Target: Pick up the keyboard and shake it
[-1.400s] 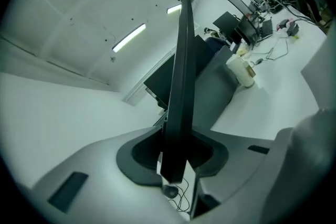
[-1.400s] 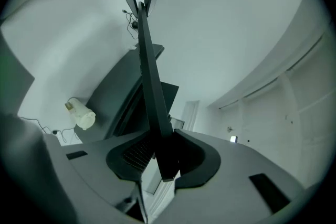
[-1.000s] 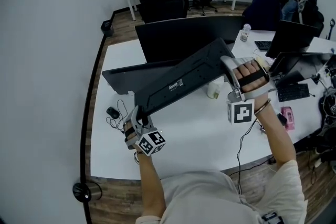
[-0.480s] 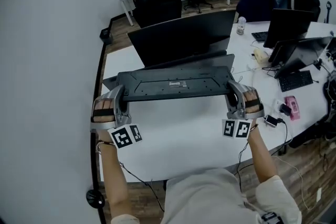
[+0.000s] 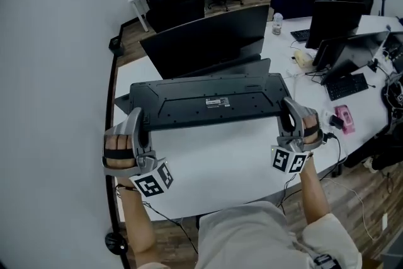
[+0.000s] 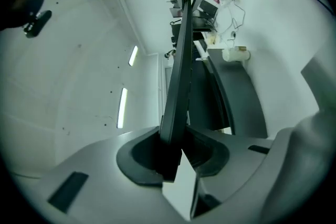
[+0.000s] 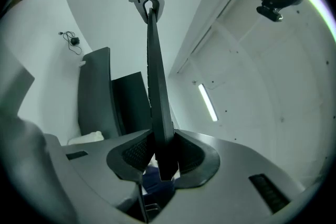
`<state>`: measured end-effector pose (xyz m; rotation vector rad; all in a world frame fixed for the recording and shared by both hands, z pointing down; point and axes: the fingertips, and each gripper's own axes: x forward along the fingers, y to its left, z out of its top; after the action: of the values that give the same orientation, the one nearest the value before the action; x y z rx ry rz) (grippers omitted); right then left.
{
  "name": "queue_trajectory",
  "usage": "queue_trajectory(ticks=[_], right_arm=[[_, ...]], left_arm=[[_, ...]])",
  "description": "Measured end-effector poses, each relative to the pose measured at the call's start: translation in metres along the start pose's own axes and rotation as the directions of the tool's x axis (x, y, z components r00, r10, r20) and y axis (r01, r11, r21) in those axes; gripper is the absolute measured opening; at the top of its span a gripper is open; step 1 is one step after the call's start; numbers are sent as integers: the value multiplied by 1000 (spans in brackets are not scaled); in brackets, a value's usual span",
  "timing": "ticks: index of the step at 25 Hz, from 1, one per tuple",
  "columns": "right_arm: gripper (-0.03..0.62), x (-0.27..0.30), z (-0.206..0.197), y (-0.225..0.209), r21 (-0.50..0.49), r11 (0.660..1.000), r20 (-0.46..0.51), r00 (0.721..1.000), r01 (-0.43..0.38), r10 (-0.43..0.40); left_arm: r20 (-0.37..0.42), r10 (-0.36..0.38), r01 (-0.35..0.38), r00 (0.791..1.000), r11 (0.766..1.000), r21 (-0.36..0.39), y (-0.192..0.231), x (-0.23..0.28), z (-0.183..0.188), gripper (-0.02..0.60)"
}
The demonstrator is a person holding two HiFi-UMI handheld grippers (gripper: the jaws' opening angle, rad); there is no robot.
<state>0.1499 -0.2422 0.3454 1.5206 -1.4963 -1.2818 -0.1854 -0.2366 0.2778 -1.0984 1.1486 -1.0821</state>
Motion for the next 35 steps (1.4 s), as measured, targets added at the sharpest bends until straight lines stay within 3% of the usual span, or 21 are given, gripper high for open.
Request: queue_trajectory(ticks=[3,8,13,17,19,22,25,27,30,35], right_arm=[[130,-1,14,-51,-66,989,46,991,129,-126],[133,-8,40,-111,-153,941,145,949,301,-280],[134,-20,67,-150,-157,912,223,913,380,-342],[135,-41,82,-180,-121,878,270,867,463,-419],[135,-42,88,-183,-114,876,279,862,468,-424],[133,-23,87,-162,-134,919,263,907,371,-328],[133,4,76,-113,-164,970,230,963,181,-140],[133,21,66,-76,-183,981,227,974,68,-25],[132,45,47,-23,-213,972,209,967,-103,148],[130,51,16,53,-221,923,167,920,-315,354]], left_arm=[[-13,144,-144,990,987,-65,29,-12,-1,120],[-65,327,-333,943,930,-153,60,-34,-10,120],[-85,431,-439,898,883,-163,85,-67,-14,120],[-106,506,-517,856,841,-158,121,-96,-13,120],[-121,507,-521,853,838,-165,124,-100,-19,121],[-129,425,-442,896,879,-176,100,-88,-28,121],[-117,264,-282,957,940,-190,50,-69,-36,121],[-107,151,-171,983,964,-206,11,-55,-39,121],[-76,-10,-8,997,973,-232,-46,-38,-36,120],[-37,-198,182,980,948,-262,-129,-39,-22,118]])
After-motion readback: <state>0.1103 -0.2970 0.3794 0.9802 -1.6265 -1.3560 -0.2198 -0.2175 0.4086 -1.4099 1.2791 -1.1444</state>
